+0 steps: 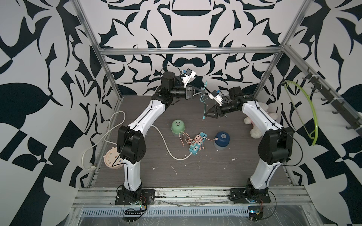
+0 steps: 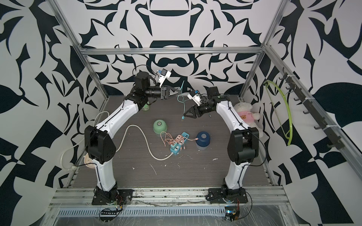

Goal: Charge the cordless meat grinders
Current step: Pick up the charging cable from the center of the board.

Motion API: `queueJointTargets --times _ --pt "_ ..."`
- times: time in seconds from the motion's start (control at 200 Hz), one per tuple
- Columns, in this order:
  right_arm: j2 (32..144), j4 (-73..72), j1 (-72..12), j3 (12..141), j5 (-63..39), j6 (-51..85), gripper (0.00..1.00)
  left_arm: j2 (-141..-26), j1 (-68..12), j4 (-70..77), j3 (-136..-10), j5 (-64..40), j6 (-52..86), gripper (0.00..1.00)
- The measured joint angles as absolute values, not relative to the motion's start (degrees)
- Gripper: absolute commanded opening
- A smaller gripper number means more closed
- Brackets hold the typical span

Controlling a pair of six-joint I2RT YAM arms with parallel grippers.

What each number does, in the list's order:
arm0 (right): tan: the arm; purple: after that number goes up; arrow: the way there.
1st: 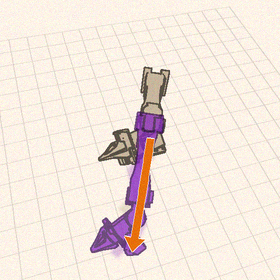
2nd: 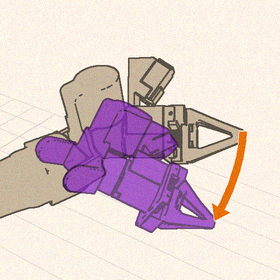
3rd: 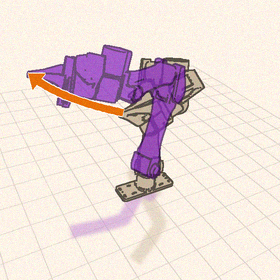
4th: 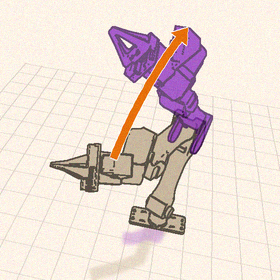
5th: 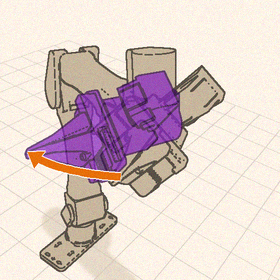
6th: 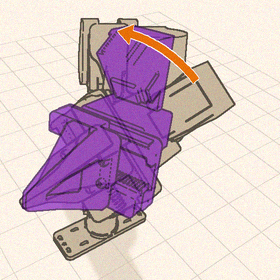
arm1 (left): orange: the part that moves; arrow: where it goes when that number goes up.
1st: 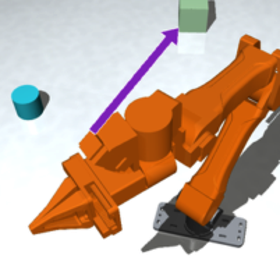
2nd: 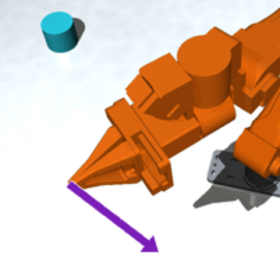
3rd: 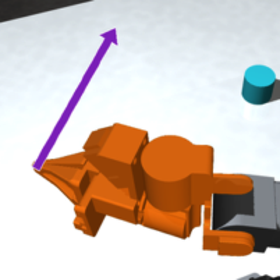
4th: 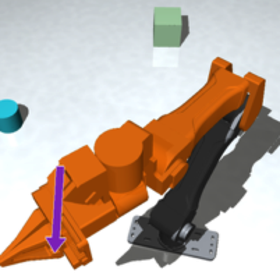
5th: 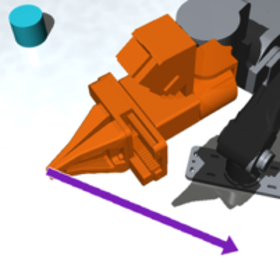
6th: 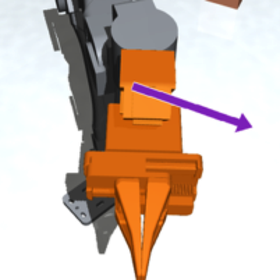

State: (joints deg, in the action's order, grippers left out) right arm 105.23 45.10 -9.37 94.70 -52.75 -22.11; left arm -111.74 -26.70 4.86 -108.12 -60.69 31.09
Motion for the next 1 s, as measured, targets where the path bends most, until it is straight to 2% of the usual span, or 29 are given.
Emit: queueJointTargets --times 0.365,0.415,0.65,0.86,0.915,1.0 --pt "105.49 43.99 -9.32 95.55 -63.66 -19.51 0.61 -112.18 -26.7 4.91 -108.92 -63.88 31.86 0.0" --pt "105.6 43.57 -9.37 95.74 -64.45 -19.09 0.58 -112.2 -26.7 5.08 -108.92 -64.12 32.21 0.0" --pt "107.74 42.94 -9.43 96.82 -68.12 -17.04 0.34 -112.25 -26.7 6.24 -108.92 -64.55 33.28 0.0" --pt "108.6 41.98 -9.61 96.82 -69.63 -15.46 0.33 -112.27 -26.7 7.9 -108.92 -64.6 34.81 0.0" --pt "108.6 41.65 -9.72 96.82 -69.87 -14.94 0.25 -112.27 -26.7 8.12 -108.92 -64.64 35.05 0.0" --pt "108.6 40.69 -10.02 96.82 -70.57 -14.5 0.0 -112.31 -26.7 8.4 -108.92 -64.71 35.2 0.0"
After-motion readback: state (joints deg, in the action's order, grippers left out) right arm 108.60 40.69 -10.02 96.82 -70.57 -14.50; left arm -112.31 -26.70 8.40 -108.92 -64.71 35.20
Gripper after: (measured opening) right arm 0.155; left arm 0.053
